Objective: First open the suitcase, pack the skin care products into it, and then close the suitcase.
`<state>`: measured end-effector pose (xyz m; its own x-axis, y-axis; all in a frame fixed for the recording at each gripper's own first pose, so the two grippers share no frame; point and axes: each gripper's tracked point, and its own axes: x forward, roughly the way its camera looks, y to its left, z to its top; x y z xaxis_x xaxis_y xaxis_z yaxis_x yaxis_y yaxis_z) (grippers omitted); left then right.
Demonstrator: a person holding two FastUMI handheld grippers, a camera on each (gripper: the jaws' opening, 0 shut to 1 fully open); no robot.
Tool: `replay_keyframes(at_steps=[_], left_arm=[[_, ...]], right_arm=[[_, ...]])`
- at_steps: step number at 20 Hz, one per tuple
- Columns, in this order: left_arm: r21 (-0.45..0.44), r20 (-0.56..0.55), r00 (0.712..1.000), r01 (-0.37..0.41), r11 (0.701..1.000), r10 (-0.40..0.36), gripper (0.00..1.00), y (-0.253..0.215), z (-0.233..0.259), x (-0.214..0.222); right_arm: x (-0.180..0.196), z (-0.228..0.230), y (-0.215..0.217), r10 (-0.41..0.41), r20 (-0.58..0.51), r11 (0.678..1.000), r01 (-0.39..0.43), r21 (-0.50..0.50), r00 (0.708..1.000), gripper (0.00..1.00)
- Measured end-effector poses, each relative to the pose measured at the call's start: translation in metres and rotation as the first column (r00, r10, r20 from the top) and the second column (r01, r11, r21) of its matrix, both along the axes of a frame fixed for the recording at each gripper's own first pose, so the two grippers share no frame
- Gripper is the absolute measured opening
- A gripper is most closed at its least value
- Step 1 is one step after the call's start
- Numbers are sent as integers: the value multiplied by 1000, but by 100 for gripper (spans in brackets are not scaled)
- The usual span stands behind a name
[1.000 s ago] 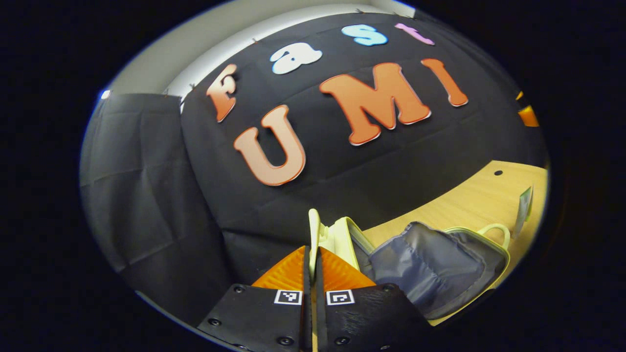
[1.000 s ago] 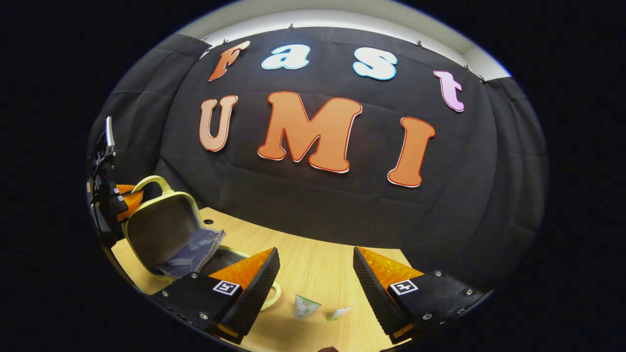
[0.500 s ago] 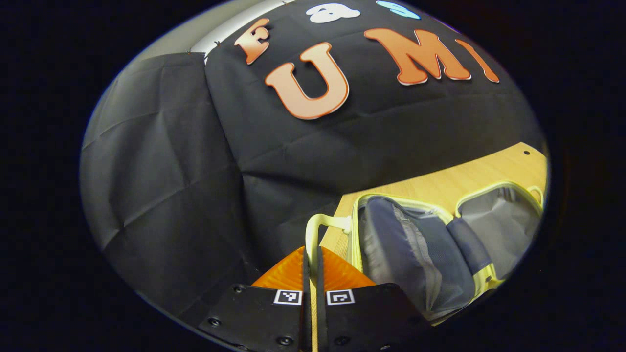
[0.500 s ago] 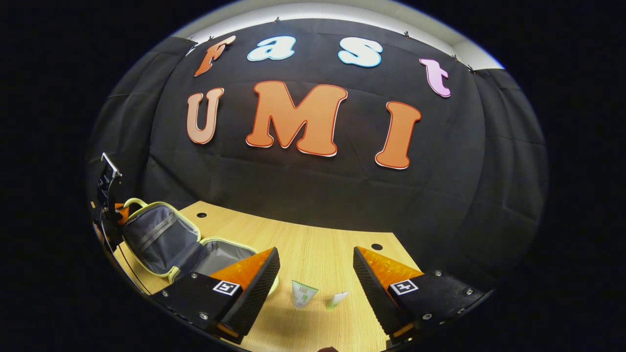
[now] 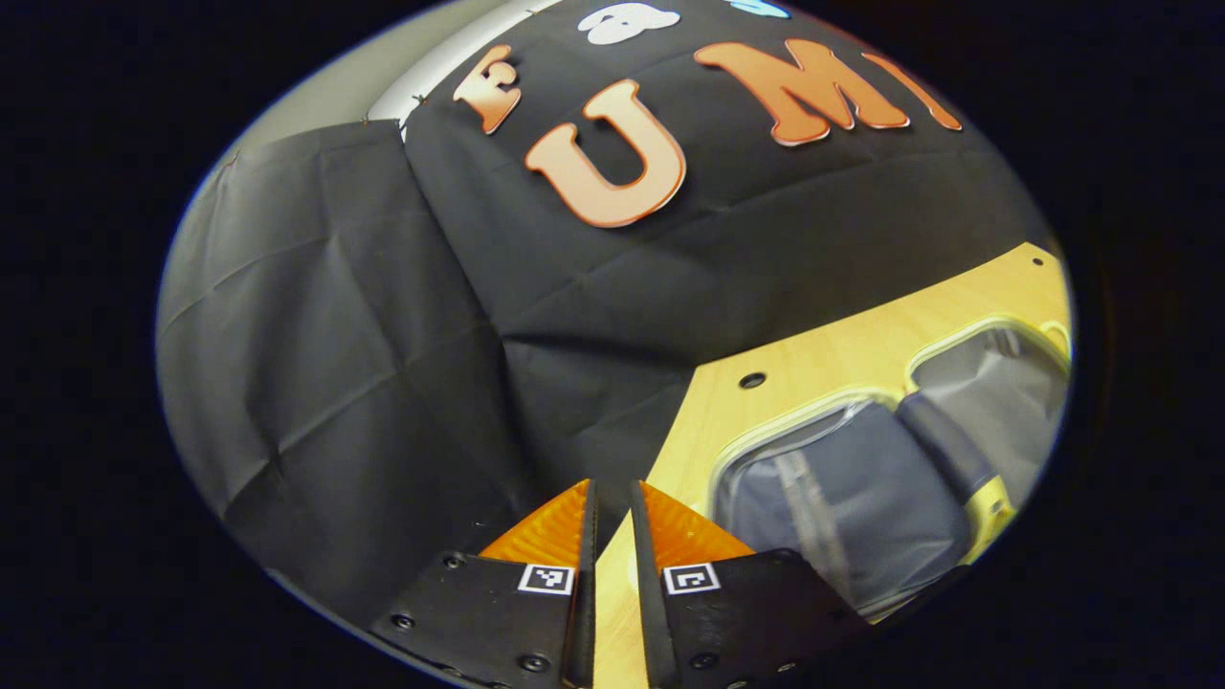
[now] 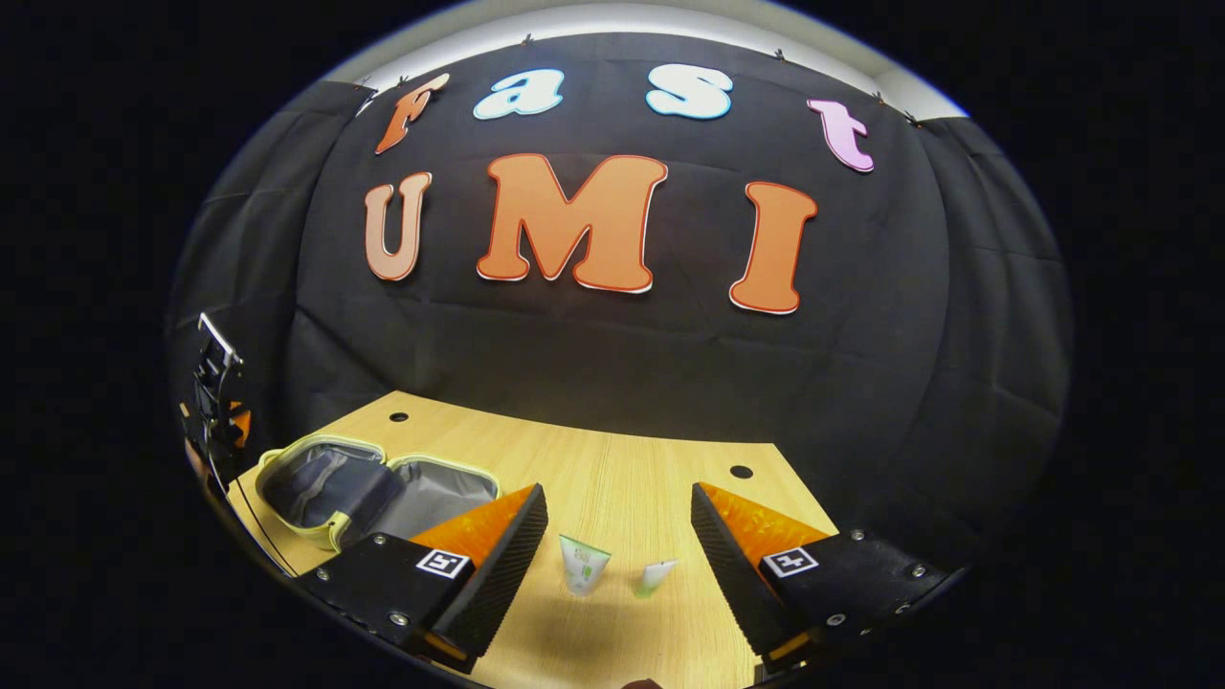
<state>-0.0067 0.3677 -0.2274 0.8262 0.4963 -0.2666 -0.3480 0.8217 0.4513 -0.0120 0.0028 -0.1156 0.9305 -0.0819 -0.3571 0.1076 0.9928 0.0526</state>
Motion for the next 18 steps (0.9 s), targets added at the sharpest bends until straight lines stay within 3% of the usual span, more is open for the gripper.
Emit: replay_keyframes(at_steps=[3,4,7,10,12,18], left_arm=[[-75,63,990,134,988,-129,65,-89,23,11],[-110,76,984,172,979,-164,72,-121,25,15],[-193,116,961,268,944,-249,75,-211,35,27],[-259,126,934,355,898,-333,88,-296,26,32],[-297,119,912,409,863,-392,89,-348,17,36],[-414,141,821,556,721,-553,92,-477,-26,27]], right_arm=[[0,-12,-13,25,-1,1000,-25,9,1000,96],[0,-15,-18,34,-2,999,-34,10,999,96],[1,-25,-35,54,-3,998,-53,17,999,96],[-2,-37,-52,71,-12,997,-70,30,997,96],[-3,-44,-62,81,-17,996,-80,40,997,96],[-10,-78,-83,90,-29,995,-88,42,996,96]])
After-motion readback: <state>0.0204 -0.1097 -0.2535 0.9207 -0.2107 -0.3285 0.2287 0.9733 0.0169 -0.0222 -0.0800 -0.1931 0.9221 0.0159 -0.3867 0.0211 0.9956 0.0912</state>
